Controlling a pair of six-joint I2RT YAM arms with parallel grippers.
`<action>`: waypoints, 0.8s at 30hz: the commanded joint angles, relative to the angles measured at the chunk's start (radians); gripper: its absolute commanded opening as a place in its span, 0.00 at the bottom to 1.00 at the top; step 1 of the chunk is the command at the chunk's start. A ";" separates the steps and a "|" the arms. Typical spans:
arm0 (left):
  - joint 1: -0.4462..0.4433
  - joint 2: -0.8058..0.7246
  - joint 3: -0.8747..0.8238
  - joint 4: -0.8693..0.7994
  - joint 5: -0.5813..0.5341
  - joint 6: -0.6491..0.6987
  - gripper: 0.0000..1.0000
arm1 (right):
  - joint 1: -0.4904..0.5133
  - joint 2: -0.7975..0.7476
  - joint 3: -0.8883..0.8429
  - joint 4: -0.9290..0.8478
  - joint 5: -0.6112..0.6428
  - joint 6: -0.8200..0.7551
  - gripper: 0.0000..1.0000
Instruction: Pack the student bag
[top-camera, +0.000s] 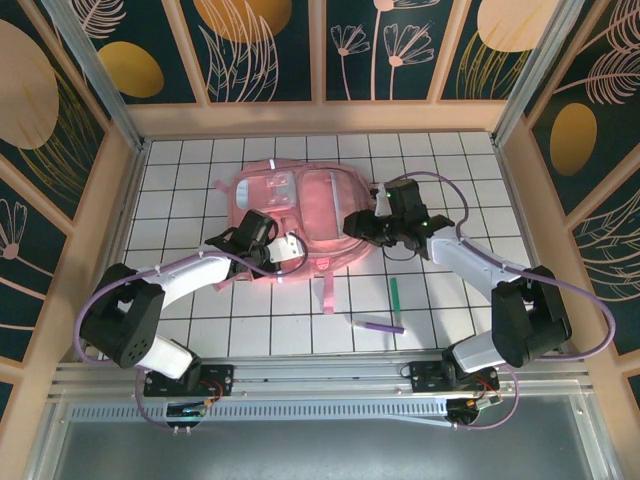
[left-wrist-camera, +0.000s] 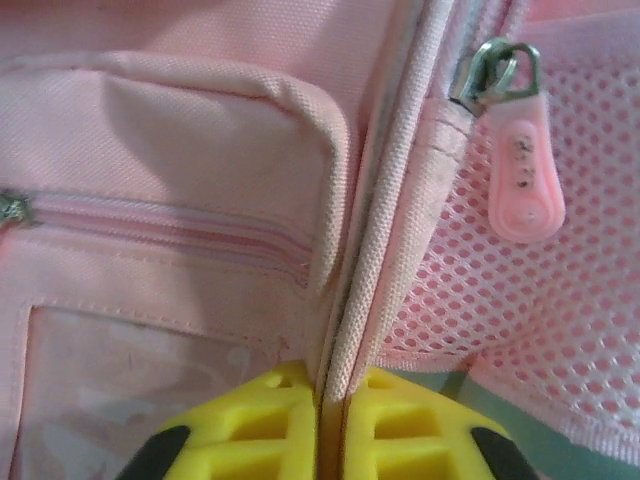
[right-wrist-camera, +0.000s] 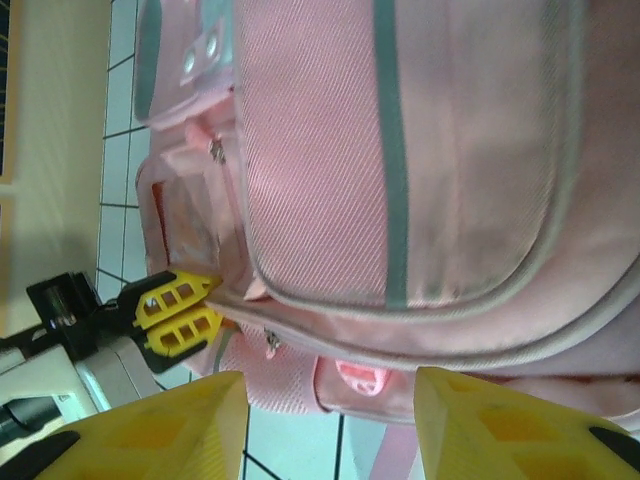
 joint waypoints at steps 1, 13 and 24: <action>0.002 -0.030 0.021 0.009 0.057 -0.047 0.00 | 0.044 -0.042 -0.051 0.033 -0.025 -0.045 0.49; 0.002 -0.080 0.093 -0.086 0.248 -0.279 0.00 | 0.273 0.080 -0.033 0.195 0.178 -0.069 0.47; 0.002 -0.092 0.107 -0.082 0.359 -0.278 0.00 | 0.327 0.186 -0.031 0.303 0.305 -0.102 0.46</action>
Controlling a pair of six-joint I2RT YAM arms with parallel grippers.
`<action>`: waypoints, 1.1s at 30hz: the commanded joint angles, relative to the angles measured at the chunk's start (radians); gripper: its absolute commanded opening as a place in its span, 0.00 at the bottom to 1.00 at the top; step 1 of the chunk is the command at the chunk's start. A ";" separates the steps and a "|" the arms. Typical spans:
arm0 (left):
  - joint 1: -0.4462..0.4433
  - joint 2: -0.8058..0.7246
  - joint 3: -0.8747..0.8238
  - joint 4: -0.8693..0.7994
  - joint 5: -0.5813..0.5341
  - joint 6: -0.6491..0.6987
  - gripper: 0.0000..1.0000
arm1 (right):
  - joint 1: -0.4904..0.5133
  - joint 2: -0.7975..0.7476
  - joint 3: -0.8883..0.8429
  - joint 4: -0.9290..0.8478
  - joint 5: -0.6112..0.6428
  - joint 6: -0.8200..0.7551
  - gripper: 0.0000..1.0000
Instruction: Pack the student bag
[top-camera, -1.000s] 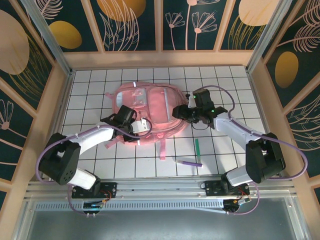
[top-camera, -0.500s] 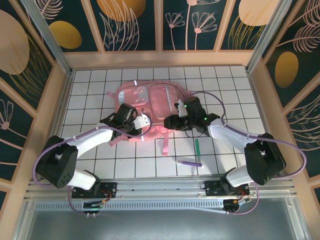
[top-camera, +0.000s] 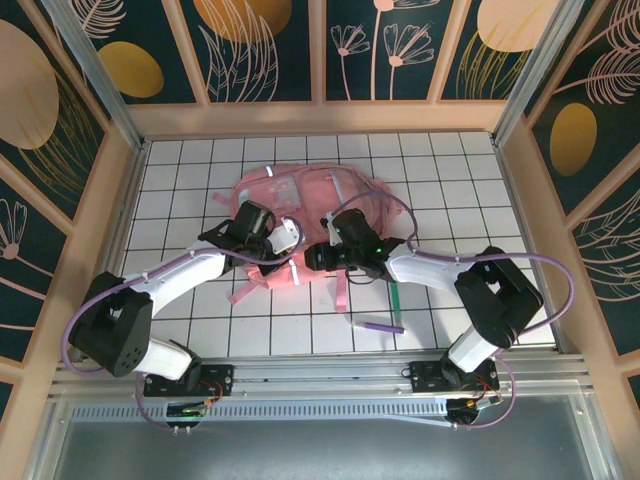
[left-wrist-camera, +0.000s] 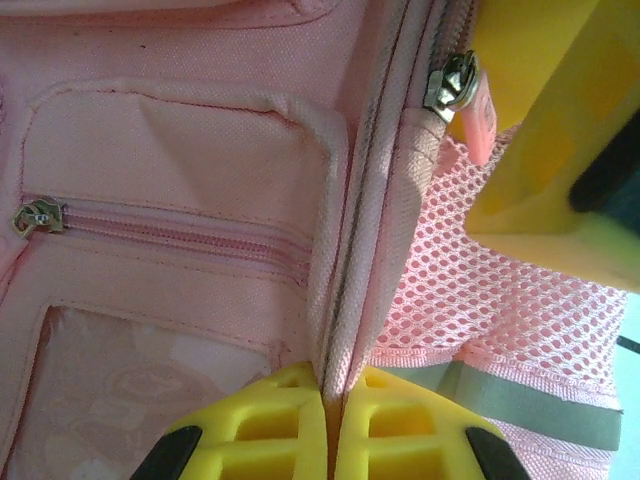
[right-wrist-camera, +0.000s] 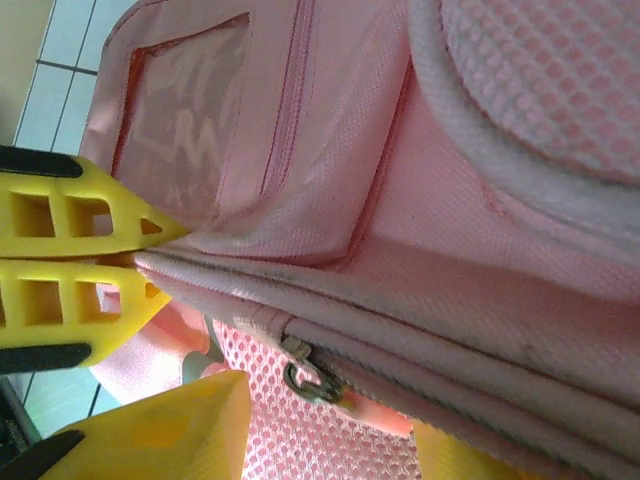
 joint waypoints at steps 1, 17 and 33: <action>-0.003 -0.038 0.034 0.016 0.129 -0.009 0.00 | 0.007 0.022 0.016 0.075 0.095 -0.025 0.45; 0.021 -0.138 -0.092 0.070 -0.094 0.260 0.00 | -0.174 -0.127 0.001 -0.201 -0.081 -0.095 0.00; 0.348 -0.101 -0.119 0.359 -0.144 0.495 0.55 | -0.263 -0.091 0.047 -0.244 -0.387 -0.262 0.00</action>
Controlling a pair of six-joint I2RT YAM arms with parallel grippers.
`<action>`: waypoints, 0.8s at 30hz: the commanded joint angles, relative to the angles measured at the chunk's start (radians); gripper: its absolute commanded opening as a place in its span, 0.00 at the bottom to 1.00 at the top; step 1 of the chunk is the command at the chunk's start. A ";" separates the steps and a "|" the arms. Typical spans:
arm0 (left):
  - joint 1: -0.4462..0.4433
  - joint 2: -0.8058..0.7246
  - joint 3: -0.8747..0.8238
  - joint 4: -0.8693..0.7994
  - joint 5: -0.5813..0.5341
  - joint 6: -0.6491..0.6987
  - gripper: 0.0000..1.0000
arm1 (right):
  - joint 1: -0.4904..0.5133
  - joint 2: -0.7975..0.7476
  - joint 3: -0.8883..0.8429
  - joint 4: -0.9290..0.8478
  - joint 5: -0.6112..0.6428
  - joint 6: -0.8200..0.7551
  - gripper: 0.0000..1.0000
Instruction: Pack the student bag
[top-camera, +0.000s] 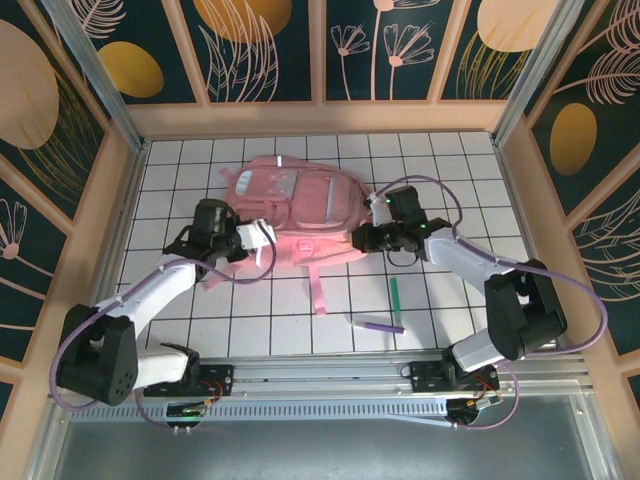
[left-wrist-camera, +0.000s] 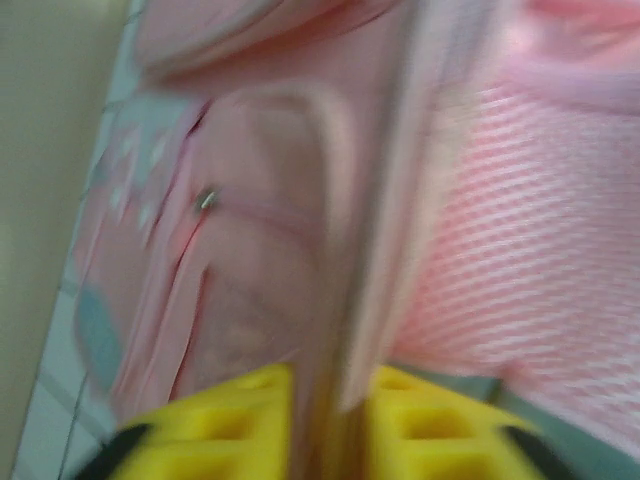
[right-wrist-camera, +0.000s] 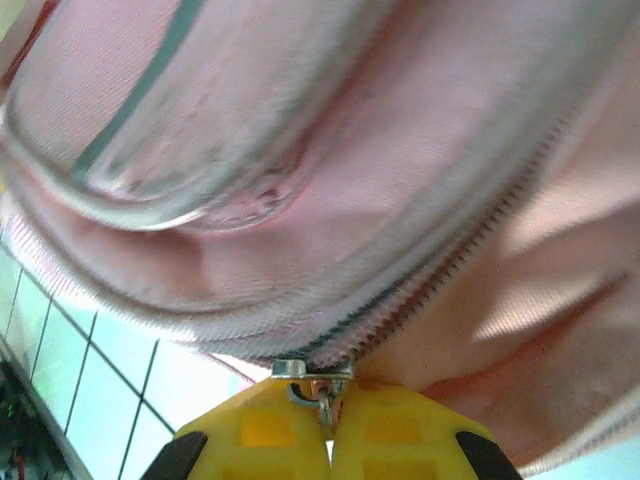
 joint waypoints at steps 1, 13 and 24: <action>0.074 0.073 0.067 0.081 -0.085 -0.055 0.79 | 0.107 0.048 0.046 0.028 -0.130 -0.011 0.00; -0.255 0.070 0.039 0.023 0.112 -0.163 0.94 | 0.224 0.163 0.084 0.269 -0.236 0.179 0.00; -0.256 0.267 0.188 -0.013 0.041 -0.082 0.02 | 0.213 0.145 0.082 0.188 -0.221 0.171 0.00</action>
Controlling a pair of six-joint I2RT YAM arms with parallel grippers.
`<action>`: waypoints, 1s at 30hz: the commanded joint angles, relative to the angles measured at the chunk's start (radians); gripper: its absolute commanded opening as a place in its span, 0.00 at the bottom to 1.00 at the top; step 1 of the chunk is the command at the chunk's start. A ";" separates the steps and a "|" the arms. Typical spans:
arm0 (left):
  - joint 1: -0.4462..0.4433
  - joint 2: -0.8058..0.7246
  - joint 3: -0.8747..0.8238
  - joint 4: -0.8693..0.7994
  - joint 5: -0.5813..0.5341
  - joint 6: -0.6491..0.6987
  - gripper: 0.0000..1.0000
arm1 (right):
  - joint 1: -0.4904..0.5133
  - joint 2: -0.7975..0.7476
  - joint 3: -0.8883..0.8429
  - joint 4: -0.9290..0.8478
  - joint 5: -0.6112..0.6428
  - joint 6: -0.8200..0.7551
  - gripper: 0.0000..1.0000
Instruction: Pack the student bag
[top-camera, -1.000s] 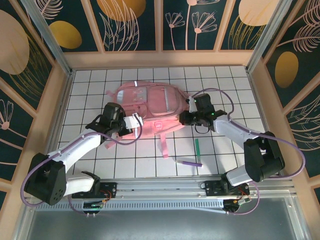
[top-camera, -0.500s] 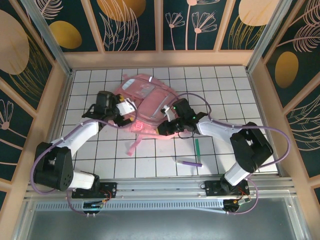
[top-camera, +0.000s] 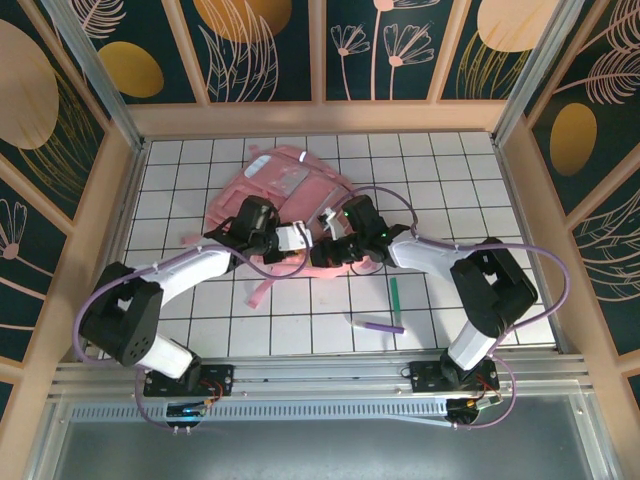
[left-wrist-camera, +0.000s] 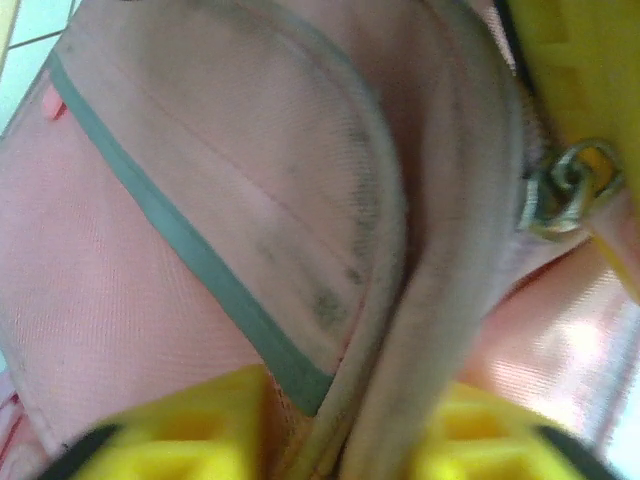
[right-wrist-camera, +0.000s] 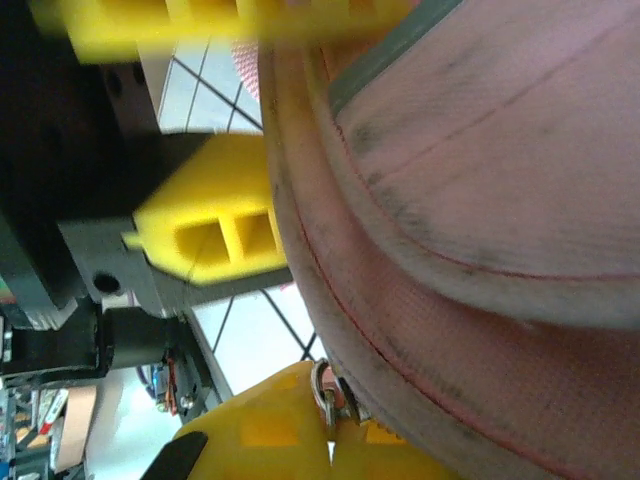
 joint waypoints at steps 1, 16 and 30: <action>0.006 0.037 0.033 -0.004 -0.004 0.061 0.00 | -0.004 -0.034 0.025 -0.027 -0.001 -0.013 0.00; 0.025 -0.146 -0.113 -0.055 0.004 0.250 0.00 | -0.494 -0.020 0.052 -0.202 0.083 -0.142 0.00; 0.263 -0.181 -0.039 0.046 0.085 0.169 0.65 | -0.219 -0.157 0.059 -0.232 0.239 -0.265 0.36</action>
